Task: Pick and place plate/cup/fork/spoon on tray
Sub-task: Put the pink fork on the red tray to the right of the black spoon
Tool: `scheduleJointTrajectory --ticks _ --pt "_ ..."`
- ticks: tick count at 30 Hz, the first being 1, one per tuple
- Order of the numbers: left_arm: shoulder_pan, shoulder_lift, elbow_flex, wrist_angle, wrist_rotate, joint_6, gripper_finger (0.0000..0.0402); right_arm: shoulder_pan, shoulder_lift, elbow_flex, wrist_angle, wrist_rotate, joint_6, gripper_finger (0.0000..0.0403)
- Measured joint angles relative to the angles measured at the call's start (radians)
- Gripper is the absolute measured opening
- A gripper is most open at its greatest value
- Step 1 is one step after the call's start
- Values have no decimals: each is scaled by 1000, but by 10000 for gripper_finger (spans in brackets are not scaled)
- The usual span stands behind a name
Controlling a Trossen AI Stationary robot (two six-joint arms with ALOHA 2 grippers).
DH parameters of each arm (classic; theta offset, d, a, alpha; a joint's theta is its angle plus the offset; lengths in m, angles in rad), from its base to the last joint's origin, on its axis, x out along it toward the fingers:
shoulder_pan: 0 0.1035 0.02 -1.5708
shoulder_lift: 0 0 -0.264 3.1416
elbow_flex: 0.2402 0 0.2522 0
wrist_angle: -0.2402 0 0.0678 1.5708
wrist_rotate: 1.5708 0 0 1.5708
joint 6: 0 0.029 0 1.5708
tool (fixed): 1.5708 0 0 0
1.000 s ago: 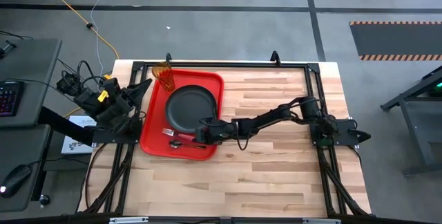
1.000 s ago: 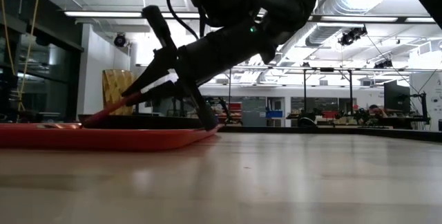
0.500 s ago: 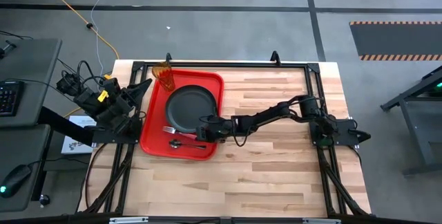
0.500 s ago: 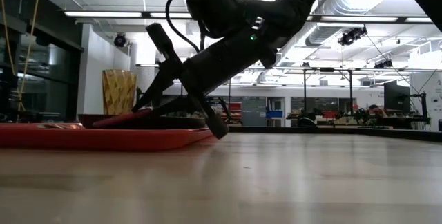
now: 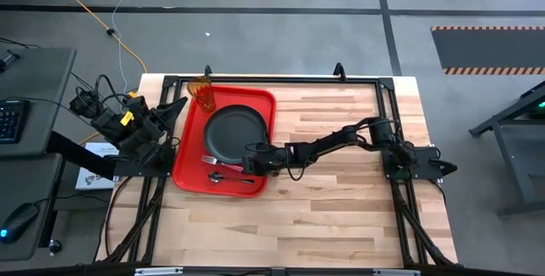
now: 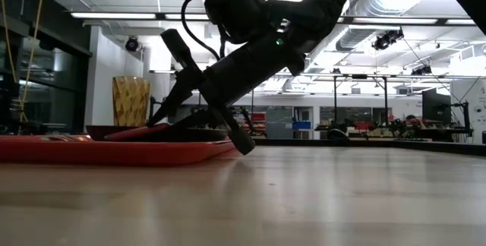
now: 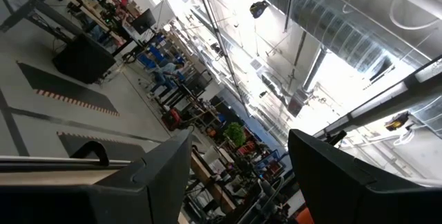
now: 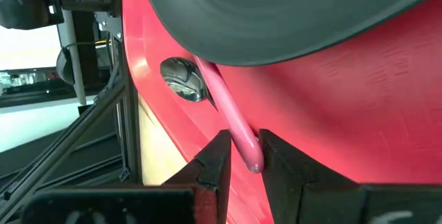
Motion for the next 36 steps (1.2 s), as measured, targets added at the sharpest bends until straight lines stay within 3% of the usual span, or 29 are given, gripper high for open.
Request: scheduleJointTrajectory --ticks 8,21,30,36 --pt "0 0 0 0 0 0 232 0 0 0 -20 -23 -24 79" --pt "0 0 0 0 0 1 232 -8 -1 -1 -58 20 -21 189" --pt "0 0 0 0 0 1 232 -20 -3 5 -79 -17 -19 193" --pt "0 0 0 0 0 2 232 -19 -3 93 -271 -15 -71 193"
